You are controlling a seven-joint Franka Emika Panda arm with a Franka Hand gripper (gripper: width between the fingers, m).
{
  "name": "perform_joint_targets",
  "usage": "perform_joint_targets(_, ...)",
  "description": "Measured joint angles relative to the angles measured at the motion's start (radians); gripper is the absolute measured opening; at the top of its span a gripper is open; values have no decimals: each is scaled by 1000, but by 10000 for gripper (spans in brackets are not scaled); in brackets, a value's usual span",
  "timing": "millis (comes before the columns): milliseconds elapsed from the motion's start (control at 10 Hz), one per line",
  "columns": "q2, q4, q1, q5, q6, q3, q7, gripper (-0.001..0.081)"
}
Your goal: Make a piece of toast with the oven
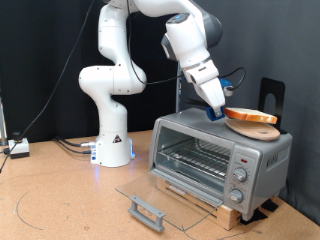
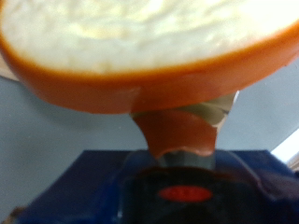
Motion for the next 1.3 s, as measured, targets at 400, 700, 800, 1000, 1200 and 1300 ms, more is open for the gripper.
perform_joint_targets(400,-4,6,0,4,-69,-58,-21,423)
perform_joint_targets(700,-24,6,-1,25,-139,-137,-56,423)
perform_joint_targets(800,-32,1,-6,31,-126,-146,-37,423)
perform_joint_targets(1000,-44,-9,-10,35,-122,-144,-21,423)
perform_joint_targets(1200,-42,-13,-14,35,-200,-200,-138,423)
perform_joint_targets(1300,-40,-13,-22,30,-266,-251,-199,423)
